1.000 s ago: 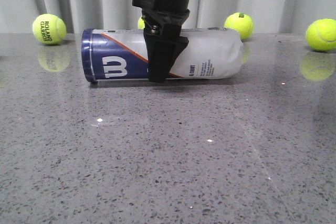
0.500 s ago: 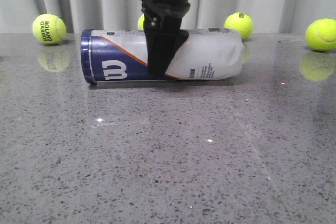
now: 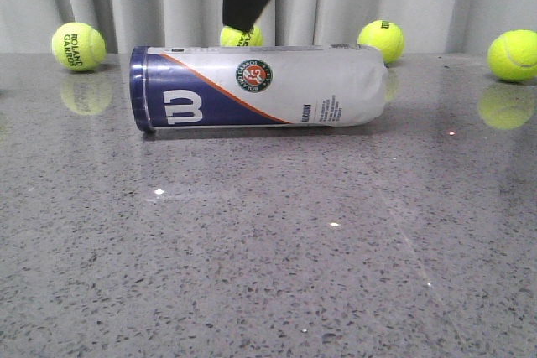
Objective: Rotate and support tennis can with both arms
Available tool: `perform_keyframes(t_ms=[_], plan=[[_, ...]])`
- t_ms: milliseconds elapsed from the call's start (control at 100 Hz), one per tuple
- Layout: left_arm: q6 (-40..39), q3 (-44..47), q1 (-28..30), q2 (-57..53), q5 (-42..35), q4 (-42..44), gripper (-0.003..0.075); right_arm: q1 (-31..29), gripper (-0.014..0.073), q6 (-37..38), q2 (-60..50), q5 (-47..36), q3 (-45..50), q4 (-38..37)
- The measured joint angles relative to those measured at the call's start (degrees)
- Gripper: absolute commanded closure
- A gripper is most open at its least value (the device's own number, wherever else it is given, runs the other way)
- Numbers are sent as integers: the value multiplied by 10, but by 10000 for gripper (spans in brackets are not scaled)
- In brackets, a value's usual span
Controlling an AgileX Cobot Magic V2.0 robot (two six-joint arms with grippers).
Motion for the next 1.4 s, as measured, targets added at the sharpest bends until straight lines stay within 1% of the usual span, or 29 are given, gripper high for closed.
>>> perform_keyframes(t_ms=[130, 250, 320, 360, 410, 480, 530, 650, 670, 720, 790, 820, 860, 960, 1100, 1240, 1400], plan=[[0, 0, 0, 0, 0, 0, 740, 0, -50, 134, -24, 1, 0, -46], [0, 0, 0, 0, 0, 0, 740, 0, -50, 278, -46, 1, 1, -102], [0, 0, 0, 0, 0, 0, 740, -2, -50, 339, -60, 1, 3, -120], [0, 0, 0, 0, 0, 0, 740, -4, -45, 361, -70, 1, 9, -124], [0, 0, 0, 0, 0, 0, 740, -6, -18, 384, -83, 2, 19, -126], [0, 0, 0, 0, 0, 0, 740, -10, 65, 407, -105, 3, 40, -127], [0, 0, 0, 0, 0, 0, 740, -14, 151, 421, -122, 3, 60, -128], [0, 0, 0, 0, 0, 0, 740, -22, 403, 433, -166, 3, 120, -128], [0, 0, 0, 0, 0, 0, 740, -24, 429, 434, -174, 3, 132, -129], [0, 0, 0, 0, 0, 0, 740, -24, 531, 435, -192, 4, 158, -131], [0, 0, 0, 0, 0, 0, 740, -24, 638, 441, -218, 4, 197, -132], [0, 0, 0, 0, 0, 0, 740, -24, 669, 445, -232, 4, 213, -132], [0, 0, 0, 0, 0, 0, 740, -24, 657, 453, -246, 4, 238, -132], [0, 0, 0, 0, 0, 0, 740, -24, 662, 462, -293, -1, 299, -132], [0, 0, 0, 0, 0, 0, 740, -24, 662, 483, -366, -42, 386, -132], [0, 0, 0, 0, 0, 0, 740, -24, 662, 489, -450, -105, 476, -132], [0, 0, 0, 0, -17, 0, 740, -24, 662, 490, -567, -202, 586, -132]])
